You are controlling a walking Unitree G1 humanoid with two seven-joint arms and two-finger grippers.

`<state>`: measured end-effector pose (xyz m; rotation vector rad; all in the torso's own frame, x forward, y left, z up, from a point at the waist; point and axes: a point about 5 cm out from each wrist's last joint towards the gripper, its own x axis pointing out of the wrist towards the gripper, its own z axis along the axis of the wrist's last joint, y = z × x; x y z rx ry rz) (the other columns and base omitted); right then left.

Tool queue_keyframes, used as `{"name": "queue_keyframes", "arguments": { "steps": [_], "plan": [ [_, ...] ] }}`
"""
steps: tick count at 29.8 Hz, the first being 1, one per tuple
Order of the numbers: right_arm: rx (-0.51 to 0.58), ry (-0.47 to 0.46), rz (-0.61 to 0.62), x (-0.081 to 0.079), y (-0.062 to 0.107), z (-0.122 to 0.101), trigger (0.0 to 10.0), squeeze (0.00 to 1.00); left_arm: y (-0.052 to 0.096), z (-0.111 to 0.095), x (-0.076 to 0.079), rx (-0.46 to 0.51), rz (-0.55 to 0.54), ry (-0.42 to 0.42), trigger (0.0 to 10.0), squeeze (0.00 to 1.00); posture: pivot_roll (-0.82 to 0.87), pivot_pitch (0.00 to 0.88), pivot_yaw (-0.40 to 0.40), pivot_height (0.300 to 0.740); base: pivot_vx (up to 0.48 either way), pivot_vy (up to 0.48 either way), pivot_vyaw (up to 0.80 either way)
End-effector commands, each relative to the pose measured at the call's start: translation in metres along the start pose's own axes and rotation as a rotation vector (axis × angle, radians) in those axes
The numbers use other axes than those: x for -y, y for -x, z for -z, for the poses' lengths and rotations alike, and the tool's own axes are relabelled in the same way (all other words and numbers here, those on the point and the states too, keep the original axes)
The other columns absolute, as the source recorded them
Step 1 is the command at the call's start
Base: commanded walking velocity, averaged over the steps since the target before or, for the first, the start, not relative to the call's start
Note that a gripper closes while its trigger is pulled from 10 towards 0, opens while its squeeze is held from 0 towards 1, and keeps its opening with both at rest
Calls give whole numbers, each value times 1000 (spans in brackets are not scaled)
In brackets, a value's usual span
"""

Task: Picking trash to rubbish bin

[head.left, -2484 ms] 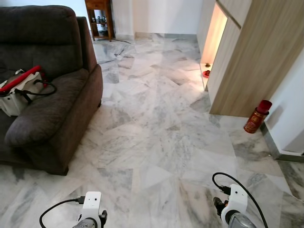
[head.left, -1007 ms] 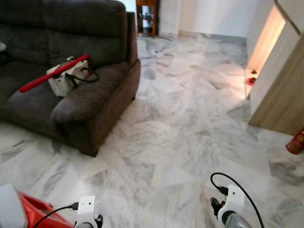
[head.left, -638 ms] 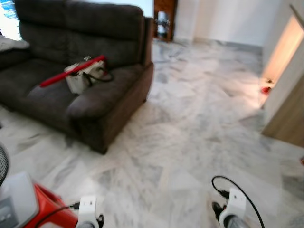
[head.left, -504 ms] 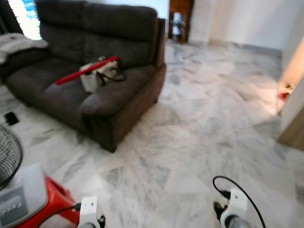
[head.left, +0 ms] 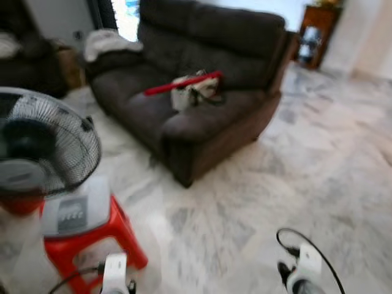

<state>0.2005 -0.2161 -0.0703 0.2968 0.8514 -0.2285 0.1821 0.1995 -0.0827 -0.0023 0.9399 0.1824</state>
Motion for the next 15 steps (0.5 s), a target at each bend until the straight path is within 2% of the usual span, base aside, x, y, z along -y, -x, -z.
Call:
{"name": "queue_keyframes", "arguments": {
  "steps": [1,15],
  "plan": [
    [2,4,14,6,1,-1,10000,0,0,-2,6,-2,13,-5,10000,0,-33,0,-9,740,0,0,800],
    [1,1,17,8,2,1,10000,0,0,2,10,-16,24,-11,10000,0,-36,0,-4,740,0,0,800]
  ]
}}
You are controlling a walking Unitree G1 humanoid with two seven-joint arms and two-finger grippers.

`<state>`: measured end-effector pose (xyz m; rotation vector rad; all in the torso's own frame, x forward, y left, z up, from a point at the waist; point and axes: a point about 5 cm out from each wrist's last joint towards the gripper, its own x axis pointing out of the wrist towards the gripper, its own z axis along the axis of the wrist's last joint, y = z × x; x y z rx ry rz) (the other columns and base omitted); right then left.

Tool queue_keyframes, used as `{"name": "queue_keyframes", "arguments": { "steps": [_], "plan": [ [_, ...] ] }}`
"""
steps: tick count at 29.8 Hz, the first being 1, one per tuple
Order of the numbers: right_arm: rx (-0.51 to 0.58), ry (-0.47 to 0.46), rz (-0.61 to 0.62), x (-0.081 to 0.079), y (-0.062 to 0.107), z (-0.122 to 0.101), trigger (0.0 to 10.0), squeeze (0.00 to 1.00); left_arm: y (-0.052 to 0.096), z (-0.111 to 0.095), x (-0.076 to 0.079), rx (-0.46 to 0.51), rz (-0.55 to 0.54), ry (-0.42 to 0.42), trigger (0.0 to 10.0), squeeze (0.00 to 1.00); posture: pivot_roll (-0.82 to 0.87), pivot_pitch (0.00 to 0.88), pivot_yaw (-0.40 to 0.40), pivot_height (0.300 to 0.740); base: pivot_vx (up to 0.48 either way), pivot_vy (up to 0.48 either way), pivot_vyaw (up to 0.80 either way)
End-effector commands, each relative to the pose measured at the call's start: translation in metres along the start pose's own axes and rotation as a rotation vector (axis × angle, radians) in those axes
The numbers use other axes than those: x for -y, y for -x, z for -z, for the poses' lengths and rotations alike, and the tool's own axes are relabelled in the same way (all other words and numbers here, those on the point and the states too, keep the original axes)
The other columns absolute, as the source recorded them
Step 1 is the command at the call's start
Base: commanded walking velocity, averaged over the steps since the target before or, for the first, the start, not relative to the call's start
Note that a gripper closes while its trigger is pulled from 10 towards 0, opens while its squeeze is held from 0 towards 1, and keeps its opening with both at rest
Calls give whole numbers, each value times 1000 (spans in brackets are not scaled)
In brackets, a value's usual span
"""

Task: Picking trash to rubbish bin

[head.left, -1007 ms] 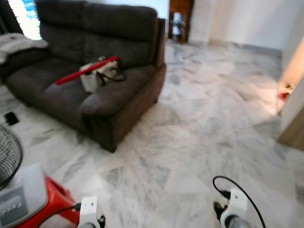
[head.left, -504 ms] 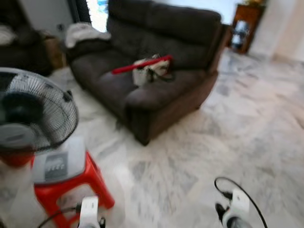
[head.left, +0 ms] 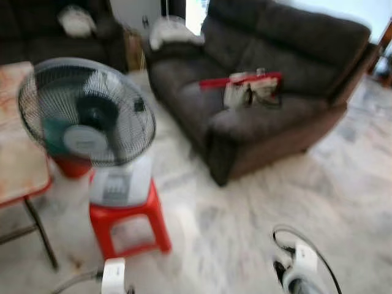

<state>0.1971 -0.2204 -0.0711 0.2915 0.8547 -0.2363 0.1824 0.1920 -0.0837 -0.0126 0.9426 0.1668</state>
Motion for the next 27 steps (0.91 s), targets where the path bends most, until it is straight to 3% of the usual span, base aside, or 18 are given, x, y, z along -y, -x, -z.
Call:
{"name": "queue_keyframes", "arguments": {
  "steps": [1,27],
  "plan": [
    [3,-2,8,3,0,-1,10000,0,0,1,2,-13,7,-14,10000,0,-38,0,-5,740,0,0,800],
    [11,38,7,3,-1,-10,10000,0,0,0,5,-13,-6,24,10000,0,-16,0,-39,740,0,0,800]
  ]
}}
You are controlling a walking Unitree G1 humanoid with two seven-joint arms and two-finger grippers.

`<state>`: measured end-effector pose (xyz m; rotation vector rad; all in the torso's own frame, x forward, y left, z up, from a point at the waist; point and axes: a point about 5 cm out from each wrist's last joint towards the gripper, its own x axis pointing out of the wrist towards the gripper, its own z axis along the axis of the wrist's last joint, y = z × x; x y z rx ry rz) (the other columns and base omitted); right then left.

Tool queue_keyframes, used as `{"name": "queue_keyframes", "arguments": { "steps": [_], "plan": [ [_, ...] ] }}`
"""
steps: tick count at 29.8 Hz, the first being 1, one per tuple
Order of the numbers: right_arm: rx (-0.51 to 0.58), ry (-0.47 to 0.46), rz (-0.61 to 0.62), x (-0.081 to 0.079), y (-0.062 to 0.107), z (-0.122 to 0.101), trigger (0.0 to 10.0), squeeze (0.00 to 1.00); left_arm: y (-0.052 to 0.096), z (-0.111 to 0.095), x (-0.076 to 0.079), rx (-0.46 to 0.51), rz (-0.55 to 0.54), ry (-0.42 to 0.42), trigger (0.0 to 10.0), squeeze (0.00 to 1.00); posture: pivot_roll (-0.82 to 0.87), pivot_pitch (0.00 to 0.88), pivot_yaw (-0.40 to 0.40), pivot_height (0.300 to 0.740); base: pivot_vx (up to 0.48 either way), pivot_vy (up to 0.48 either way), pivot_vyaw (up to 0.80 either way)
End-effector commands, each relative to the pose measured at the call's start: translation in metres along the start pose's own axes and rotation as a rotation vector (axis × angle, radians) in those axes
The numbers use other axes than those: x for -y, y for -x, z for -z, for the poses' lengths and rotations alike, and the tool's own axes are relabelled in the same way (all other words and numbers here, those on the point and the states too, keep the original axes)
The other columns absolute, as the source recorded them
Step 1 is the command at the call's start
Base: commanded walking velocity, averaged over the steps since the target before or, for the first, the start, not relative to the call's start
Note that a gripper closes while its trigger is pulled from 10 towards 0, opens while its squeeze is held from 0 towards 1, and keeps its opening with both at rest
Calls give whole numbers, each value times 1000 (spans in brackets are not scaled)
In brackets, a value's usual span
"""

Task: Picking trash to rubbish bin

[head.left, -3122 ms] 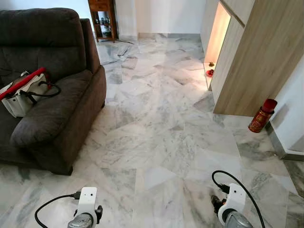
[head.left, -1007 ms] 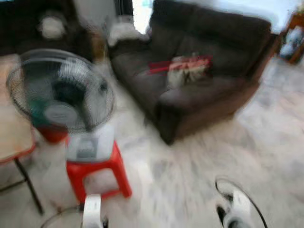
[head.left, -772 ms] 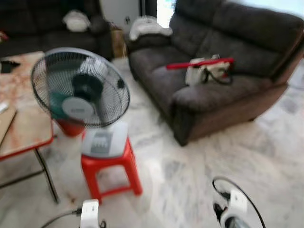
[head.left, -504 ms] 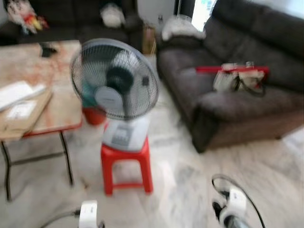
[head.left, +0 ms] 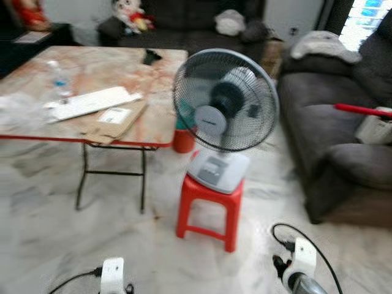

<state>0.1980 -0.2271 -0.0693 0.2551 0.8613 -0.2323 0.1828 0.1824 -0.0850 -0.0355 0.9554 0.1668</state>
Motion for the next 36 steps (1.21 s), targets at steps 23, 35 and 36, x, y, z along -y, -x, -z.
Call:
{"name": "queue_keyframes", "arguments": {
  "steps": [23,35,36],
  "plan": [
    [9,-10,14,3,0,-6,10000,0,1,7,-2,-28,-5,11,10000,0,-27,0,-46,740,0,137,-22],
    [16,-10,14,3,-1,-8,10000,0,1,7,-3,-27,-11,19,10000,0,-18,0,-54,740,0,322,0],
    [16,-11,15,3,-1,-8,10000,0,1,7,-3,-26,-11,21,10000,0,-19,0,-54,740,0,315,0]
  ]
}}
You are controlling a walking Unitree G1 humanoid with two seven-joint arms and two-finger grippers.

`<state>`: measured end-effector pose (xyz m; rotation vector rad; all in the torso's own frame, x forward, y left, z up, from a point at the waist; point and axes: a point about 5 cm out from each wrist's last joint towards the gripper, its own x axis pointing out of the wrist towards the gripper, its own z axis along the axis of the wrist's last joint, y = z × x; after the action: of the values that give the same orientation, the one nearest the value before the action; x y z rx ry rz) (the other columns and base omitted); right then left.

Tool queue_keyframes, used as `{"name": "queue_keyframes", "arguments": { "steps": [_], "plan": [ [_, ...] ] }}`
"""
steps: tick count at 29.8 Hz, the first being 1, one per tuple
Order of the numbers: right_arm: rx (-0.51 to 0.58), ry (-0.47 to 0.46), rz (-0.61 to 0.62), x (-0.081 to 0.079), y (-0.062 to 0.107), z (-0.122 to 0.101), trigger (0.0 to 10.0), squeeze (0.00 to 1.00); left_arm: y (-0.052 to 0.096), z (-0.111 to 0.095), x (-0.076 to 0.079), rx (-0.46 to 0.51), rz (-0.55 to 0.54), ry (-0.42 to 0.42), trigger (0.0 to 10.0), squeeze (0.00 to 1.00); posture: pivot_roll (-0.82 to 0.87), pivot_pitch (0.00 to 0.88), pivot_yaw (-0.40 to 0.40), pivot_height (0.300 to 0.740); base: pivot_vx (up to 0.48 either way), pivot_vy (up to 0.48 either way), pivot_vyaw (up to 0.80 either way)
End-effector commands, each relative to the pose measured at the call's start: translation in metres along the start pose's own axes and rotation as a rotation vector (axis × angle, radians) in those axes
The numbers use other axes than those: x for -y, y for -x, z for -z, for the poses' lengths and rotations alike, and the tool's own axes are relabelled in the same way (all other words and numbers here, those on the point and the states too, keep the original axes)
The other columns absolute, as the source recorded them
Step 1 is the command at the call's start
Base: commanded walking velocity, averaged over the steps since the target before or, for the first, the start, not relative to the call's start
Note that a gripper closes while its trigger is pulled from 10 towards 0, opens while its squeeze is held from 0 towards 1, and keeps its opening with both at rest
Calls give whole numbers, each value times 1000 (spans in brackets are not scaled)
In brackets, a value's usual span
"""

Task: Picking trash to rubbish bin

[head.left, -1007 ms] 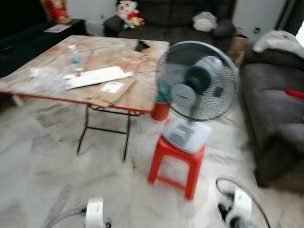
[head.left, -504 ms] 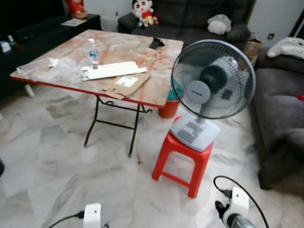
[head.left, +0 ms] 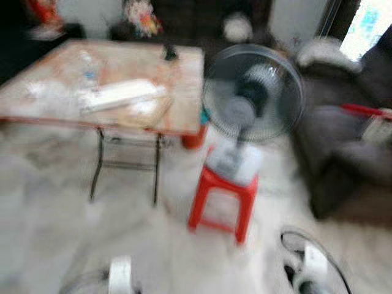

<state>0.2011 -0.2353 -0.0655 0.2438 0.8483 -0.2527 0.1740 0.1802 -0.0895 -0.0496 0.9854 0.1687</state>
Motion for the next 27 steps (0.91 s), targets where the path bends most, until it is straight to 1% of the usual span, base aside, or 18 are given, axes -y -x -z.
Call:
{"name": "queue_keyframes", "arguments": {
  "steps": [1,16,27],
  "plan": [
    [0,-14,-5,-3,-1,-1,10000,0,0,-3,-4,4,-14,12,10000,0,-19,0,-54,740,0,315,0],
    [1,-27,-6,-5,-1,2,10000,0,0,-1,-8,2,-25,16,10000,0,-18,0,-44,740,0,314,0],
    [3,-30,-13,-6,-1,2,10000,0,0,-2,-7,5,-17,10,10000,0,-20,0,-42,740,0,316,0]
  ]
}}
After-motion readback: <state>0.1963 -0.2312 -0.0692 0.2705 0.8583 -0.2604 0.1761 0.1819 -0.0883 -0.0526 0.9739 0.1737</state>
